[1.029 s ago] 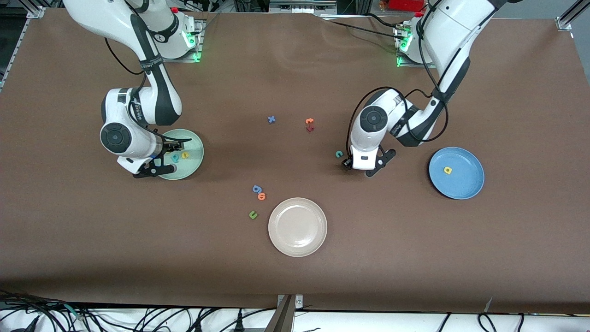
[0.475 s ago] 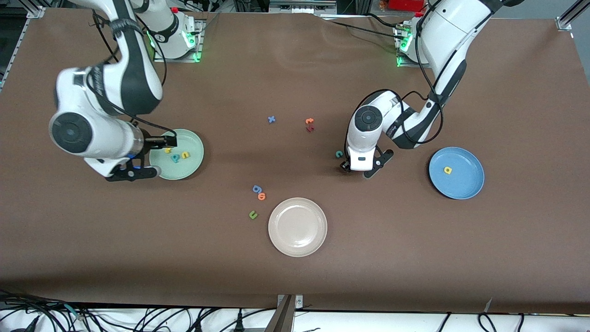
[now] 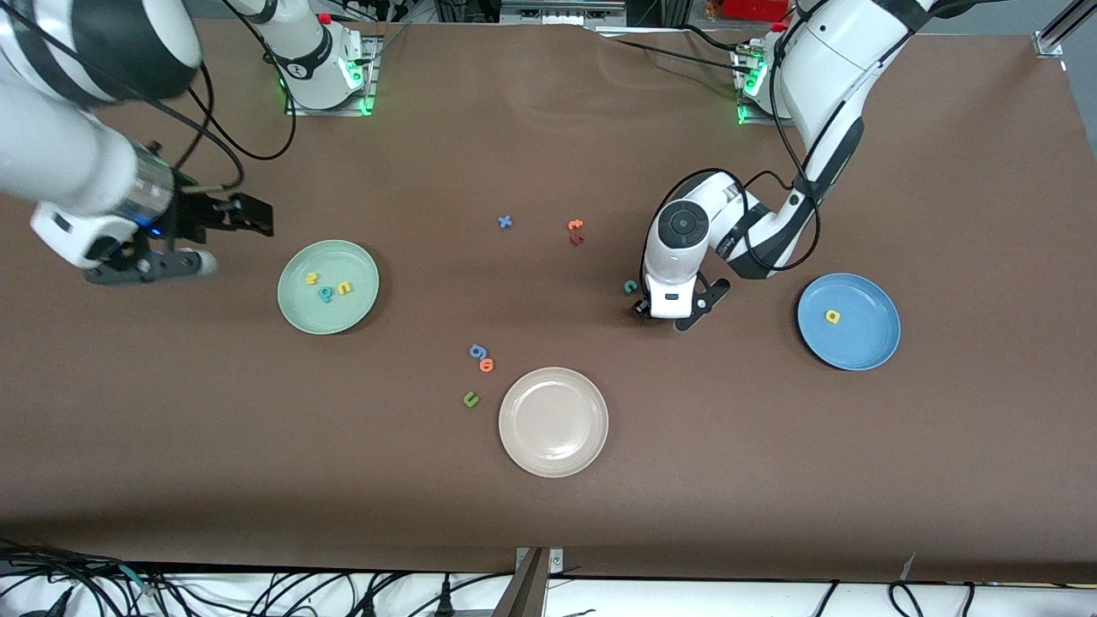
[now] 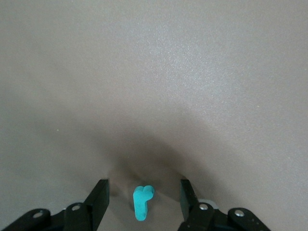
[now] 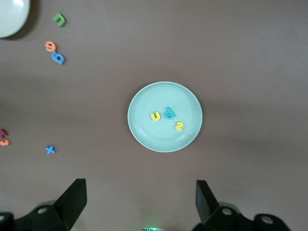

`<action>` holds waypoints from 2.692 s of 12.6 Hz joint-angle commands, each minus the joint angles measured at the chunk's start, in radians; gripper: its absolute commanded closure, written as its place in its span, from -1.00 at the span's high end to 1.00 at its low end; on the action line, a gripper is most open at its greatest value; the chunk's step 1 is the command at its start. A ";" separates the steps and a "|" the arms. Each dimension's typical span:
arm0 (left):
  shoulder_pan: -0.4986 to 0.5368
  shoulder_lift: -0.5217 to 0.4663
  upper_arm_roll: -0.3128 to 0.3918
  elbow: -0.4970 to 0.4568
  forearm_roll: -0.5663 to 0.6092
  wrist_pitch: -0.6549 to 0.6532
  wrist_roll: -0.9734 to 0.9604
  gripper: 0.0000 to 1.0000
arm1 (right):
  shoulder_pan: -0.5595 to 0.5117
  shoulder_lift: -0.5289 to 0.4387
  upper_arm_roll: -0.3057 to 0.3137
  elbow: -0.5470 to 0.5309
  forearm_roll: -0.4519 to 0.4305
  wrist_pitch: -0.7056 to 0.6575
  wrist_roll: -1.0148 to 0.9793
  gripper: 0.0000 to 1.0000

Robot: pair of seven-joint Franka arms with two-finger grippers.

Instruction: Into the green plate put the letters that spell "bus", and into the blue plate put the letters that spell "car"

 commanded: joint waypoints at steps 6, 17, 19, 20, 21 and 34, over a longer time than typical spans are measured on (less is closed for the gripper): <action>-0.012 0.020 0.004 0.014 0.024 0.005 -0.014 -0.28 | -0.437 -0.203 0.370 -0.160 -0.078 0.028 0.044 1.00; 0.034 -0.026 0.004 0.000 0.015 -0.027 0.291 -1.00 | -0.366 -0.158 0.282 -0.150 -0.082 0.095 0.058 1.00; 0.067 -0.055 0.005 -0.008 0.013 -0.061 0.412 -1.00 | -0.352 -0.156 0.268 -0.151 -0.084 0.095 0.057 1.00; 0.083 -0.073 0.005 -0.021 0.013 -0.068 0.468 -1.00 | -0.346 -0.156 0.264 -0.151 -0.084 0.095 0.055 1.00; 0.098 -0.089 0.005 -0.028 0.013 -0.078 0.531 -1.00 | -0.340 -0.156 0.264 -0.151 -0.085 0.097 0.055 1.00; 0.295 -0.290 0.117 -0.129 -0.134 -0.141 1.517 -0.89 | -0.339 -0.170 0.222 -0.176 -0.053 0.138 0.055 1.00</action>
